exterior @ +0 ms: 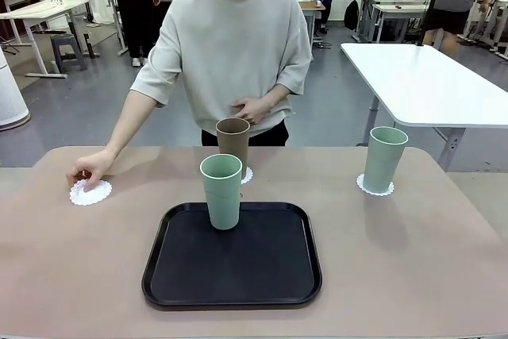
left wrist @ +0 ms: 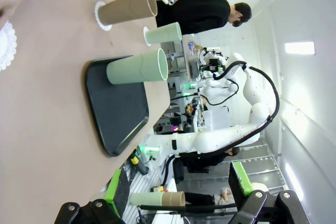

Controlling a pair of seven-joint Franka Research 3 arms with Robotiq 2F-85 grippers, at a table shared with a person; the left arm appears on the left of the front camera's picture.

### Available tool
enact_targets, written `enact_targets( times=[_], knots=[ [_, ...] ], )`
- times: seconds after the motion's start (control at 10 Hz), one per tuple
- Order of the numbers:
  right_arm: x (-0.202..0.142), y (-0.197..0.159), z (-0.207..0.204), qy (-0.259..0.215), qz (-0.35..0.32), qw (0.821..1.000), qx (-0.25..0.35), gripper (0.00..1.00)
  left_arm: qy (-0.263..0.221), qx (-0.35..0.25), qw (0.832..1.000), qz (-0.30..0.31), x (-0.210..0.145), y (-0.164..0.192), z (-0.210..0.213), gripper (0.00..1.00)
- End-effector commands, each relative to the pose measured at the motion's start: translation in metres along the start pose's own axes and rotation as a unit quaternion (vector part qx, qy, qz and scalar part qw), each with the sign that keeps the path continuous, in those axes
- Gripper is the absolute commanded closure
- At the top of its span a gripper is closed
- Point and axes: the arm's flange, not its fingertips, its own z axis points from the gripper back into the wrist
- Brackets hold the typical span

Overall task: Place coasters on the table and set cups on them.
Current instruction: Take one Reusable plastic cup from the Flat Tray and place it on a coaster set by the human.

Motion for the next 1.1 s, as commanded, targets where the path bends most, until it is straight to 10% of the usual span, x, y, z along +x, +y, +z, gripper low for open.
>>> enact_targets(
  times=[0.0, 1.0],
  knots=[
    [0.0021, 0.0013, -0.0001, -0.003, -0.003, 1.000, 0.003, 0.00, -0.002, 0.001, 1.000, 0.001, -0.0004, -0.0025, 0.0014, 0.00],
    [0.0021, 0.0013, -0.0001, -0.003, -0.003, 1.000, 0.003, 0.00, -0.002, 0.001, 1.000, 0.001, -0.0004, -0.0025, 0.0014, 0.00]
  ],
)
